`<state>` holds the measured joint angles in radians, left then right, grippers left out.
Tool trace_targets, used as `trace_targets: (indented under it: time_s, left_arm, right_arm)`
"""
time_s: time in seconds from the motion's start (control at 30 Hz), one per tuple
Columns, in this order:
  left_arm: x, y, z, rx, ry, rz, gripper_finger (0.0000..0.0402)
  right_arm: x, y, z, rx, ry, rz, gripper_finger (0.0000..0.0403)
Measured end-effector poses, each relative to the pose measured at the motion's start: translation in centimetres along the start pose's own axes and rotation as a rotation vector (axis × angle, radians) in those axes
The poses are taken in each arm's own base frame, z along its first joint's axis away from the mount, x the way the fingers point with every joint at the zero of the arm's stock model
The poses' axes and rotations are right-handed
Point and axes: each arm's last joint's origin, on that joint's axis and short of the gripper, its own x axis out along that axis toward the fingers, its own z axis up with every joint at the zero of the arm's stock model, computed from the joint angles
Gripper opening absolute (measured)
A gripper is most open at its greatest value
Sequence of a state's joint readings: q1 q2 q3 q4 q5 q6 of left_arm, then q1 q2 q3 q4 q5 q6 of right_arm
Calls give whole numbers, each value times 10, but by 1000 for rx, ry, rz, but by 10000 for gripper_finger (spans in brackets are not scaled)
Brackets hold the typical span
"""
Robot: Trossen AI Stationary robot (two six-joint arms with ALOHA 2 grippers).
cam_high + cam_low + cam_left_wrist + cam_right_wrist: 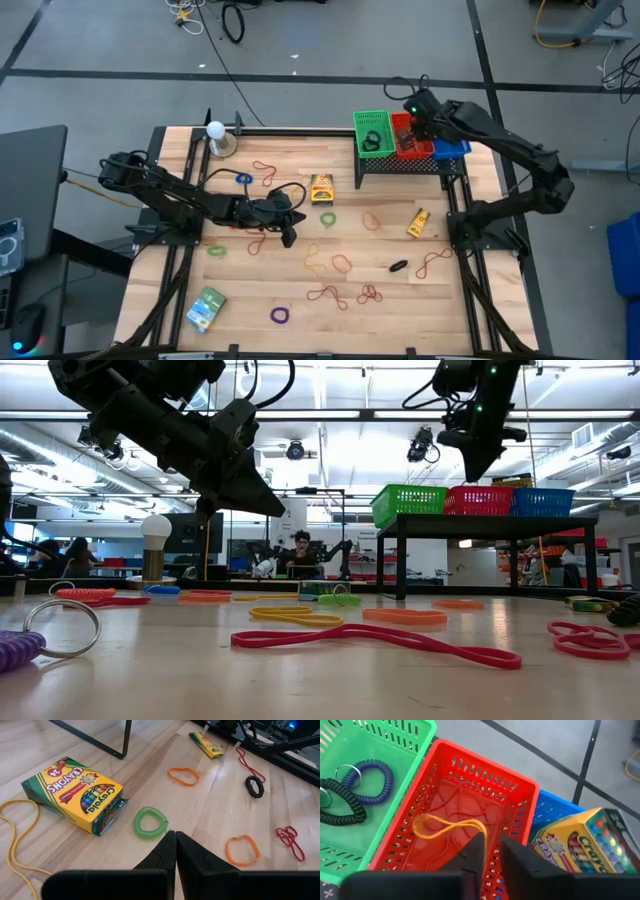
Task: Pick & Place Office Desk Supplies
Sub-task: Put the yellow rubber band into the red bin, then adjust the red bin
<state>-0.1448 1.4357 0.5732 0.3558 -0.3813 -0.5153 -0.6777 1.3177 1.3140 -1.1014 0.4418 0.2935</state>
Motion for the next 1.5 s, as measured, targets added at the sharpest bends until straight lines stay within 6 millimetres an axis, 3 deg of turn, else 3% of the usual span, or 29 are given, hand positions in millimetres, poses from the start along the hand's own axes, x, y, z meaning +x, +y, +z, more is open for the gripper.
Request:
trace_targets:
  time_s: [0.17,0.27,0.37,0.53,1.13,1.5]
  left_arm:
    - [0,0,0,-9,0,0,12]
    - [0,0,0,-10,1,0,12]
    - [0,0,0,-5,1,1,12]
    - [0,0,0,-1,1,1,12]
    - [0,0,0,15,1,1,12]
    - [0,0,0,10,1,1,12]
  right_arm:
    - [-11,-6,-2,14,27,-3,125]
    - [-25,-13,-2,-22,60,-12,137]
    - [-41,-21,-8,-53,106,-23,115]
    - [-50,-33,-24,-59,185,-52,19]
    - [3,-32,-41,16,325,31,4]
    - [9,-28,-41,43,338,137,2]
